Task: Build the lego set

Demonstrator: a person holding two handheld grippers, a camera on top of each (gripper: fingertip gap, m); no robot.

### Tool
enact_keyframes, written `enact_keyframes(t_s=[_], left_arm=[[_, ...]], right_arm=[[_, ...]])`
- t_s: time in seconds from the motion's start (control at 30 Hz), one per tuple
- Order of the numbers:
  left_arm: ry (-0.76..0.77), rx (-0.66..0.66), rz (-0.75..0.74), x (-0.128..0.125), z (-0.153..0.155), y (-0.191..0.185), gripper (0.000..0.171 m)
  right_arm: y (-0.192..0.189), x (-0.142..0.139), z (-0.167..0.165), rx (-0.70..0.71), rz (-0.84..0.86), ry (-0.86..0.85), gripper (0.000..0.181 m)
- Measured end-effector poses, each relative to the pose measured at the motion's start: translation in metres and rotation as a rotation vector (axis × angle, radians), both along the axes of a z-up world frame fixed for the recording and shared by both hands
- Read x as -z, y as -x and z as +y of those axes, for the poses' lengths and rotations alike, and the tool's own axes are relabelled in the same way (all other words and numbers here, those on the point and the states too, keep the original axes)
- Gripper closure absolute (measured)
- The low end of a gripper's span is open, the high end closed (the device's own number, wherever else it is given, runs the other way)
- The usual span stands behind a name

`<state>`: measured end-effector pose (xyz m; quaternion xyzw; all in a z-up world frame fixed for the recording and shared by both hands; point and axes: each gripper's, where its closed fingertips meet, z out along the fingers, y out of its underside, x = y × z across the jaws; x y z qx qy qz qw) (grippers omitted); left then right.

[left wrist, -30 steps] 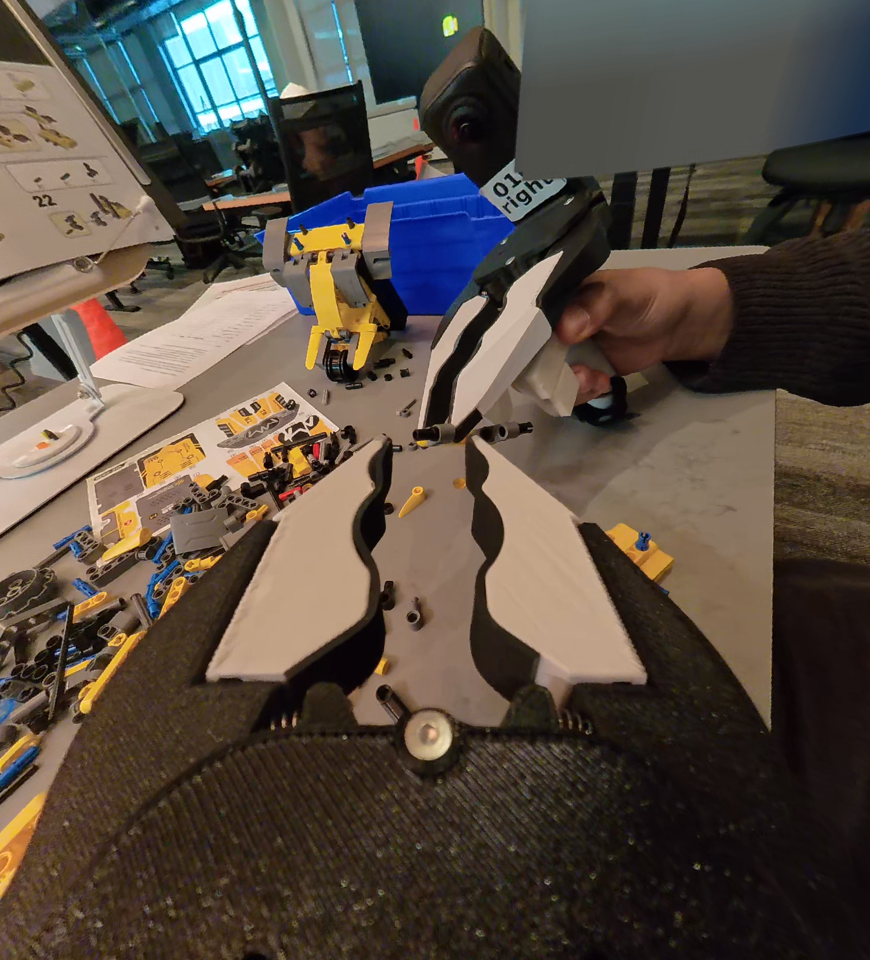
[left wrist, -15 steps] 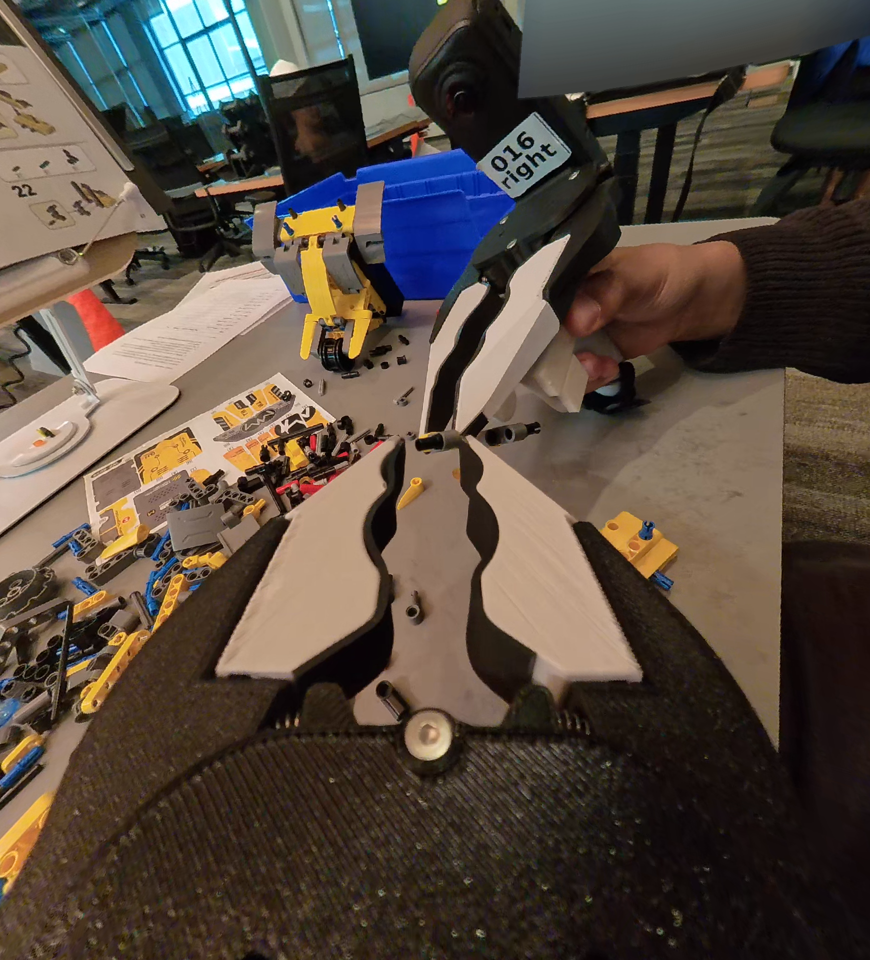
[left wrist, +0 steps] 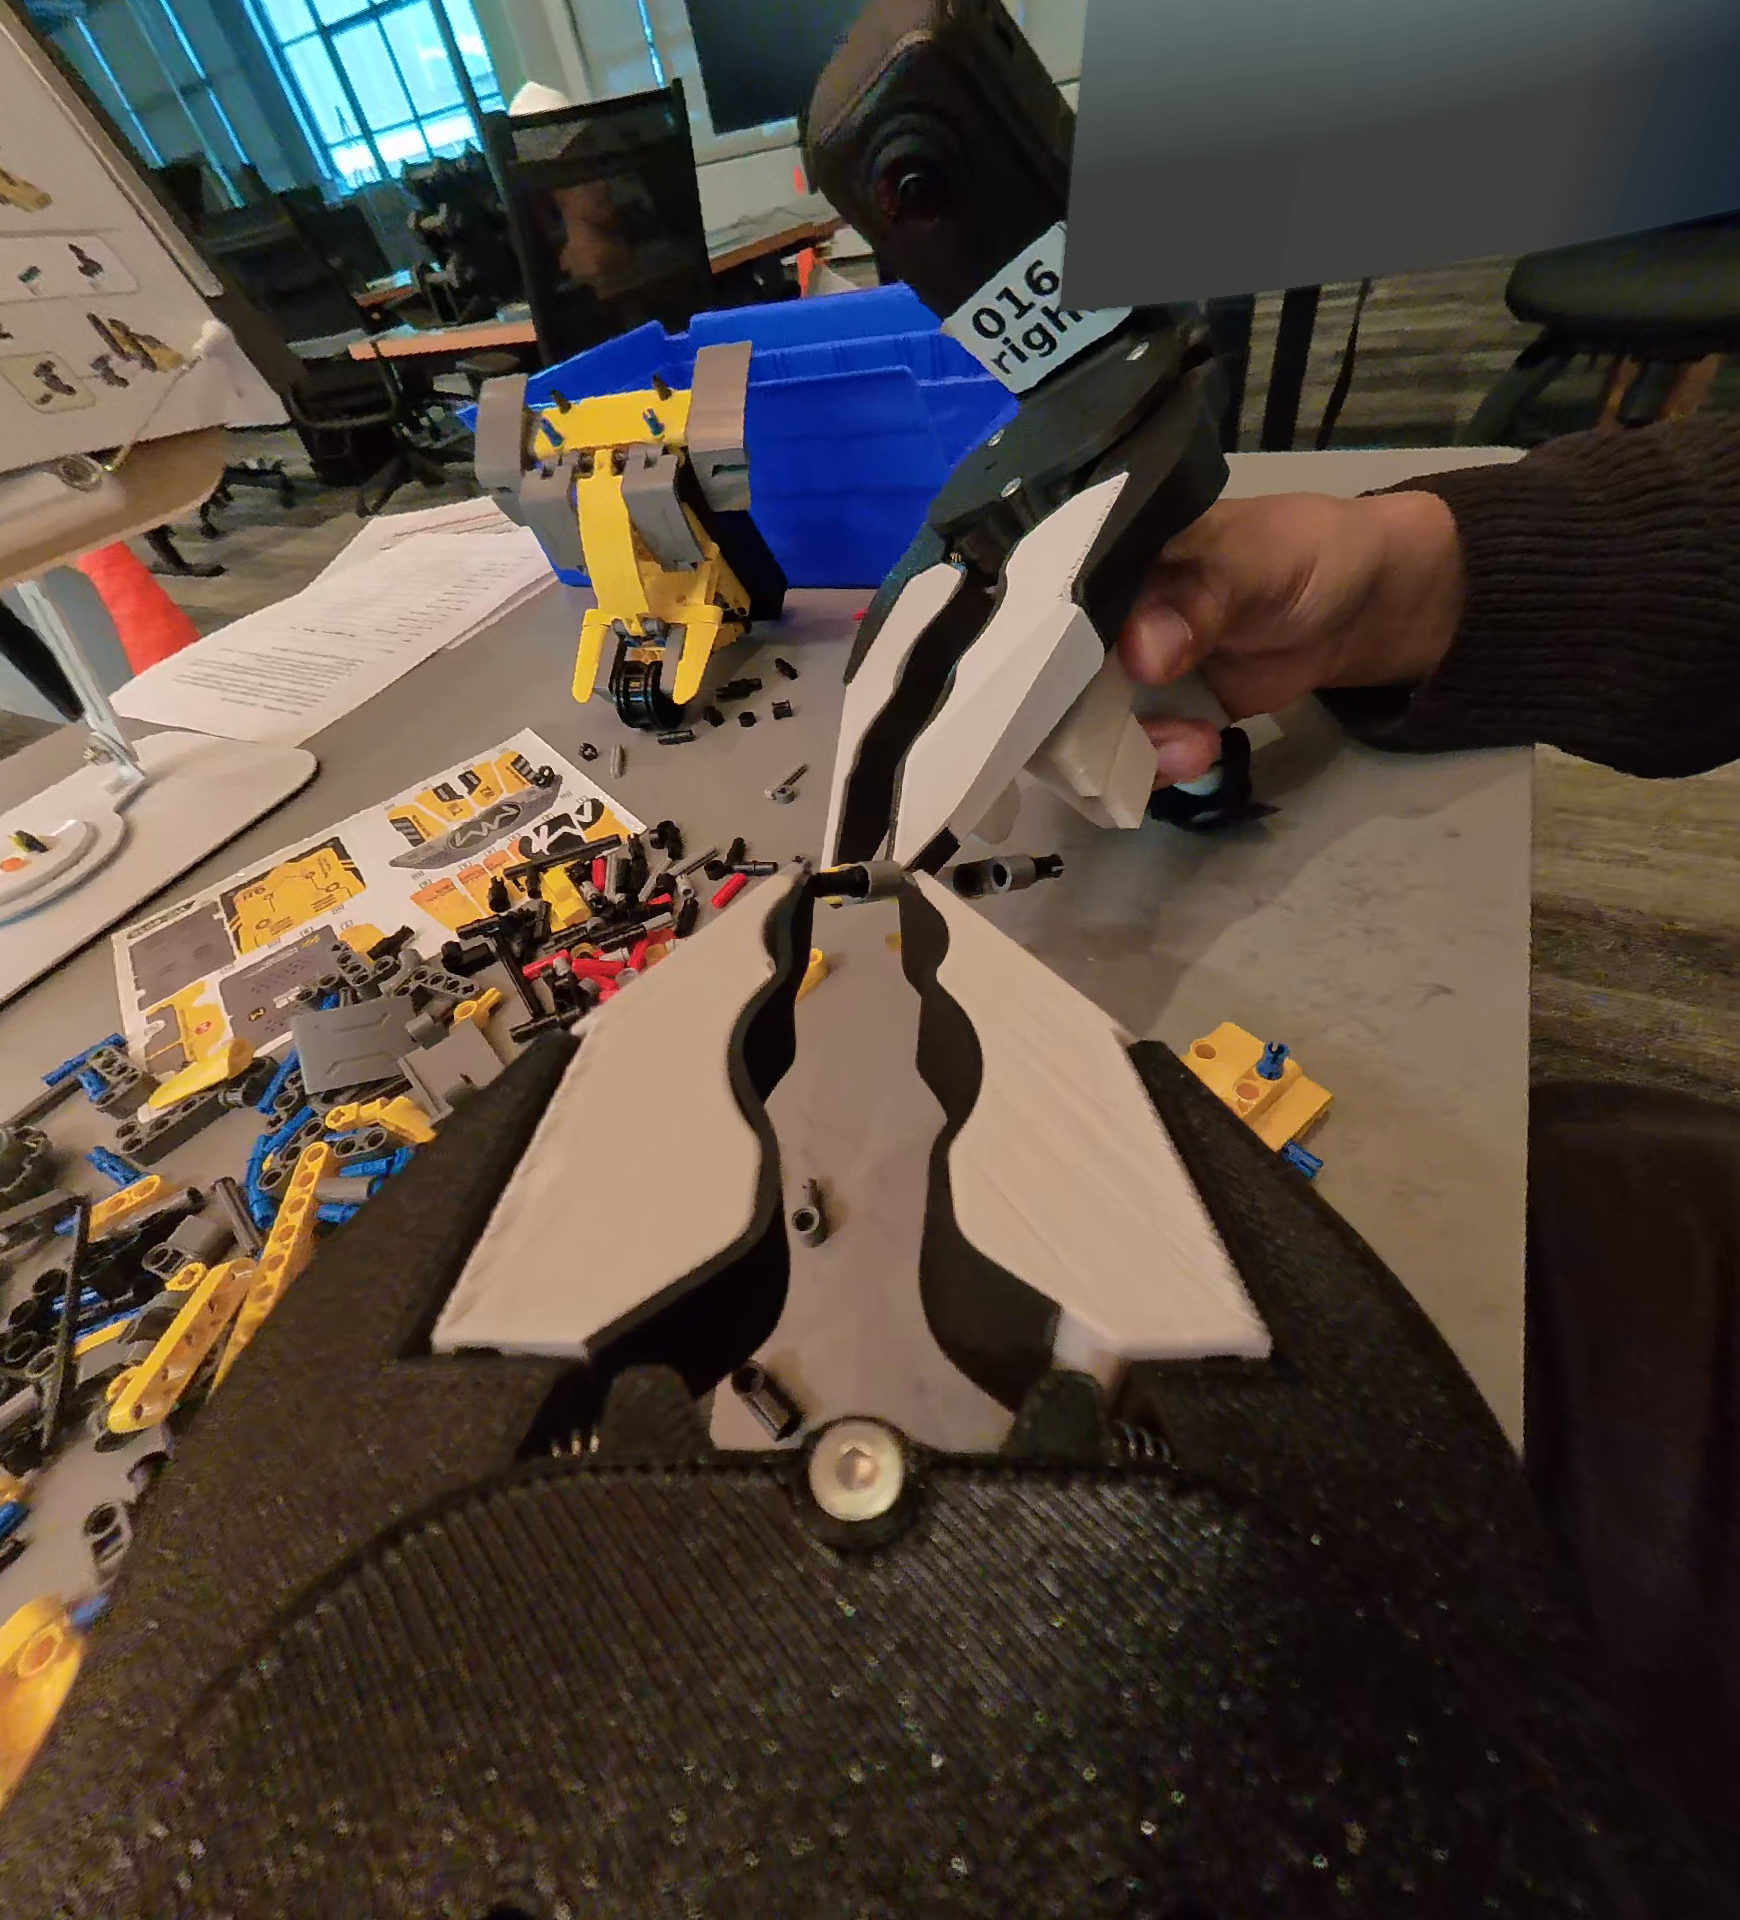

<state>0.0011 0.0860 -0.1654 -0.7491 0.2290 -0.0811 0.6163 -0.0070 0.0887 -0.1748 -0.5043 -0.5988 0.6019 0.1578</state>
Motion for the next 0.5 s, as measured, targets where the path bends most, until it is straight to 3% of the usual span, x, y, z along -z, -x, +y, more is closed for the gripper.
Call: enact_keyframes(t_s=[0.5], left_arm=[[0.034, 0.015, -0.05, 0.0014, 0.0, 0.0001, 0.158]], right_arm=[[-0.0003, 0.001, 0.0002, -0.002, -0.008, 0.002, 0.166]])
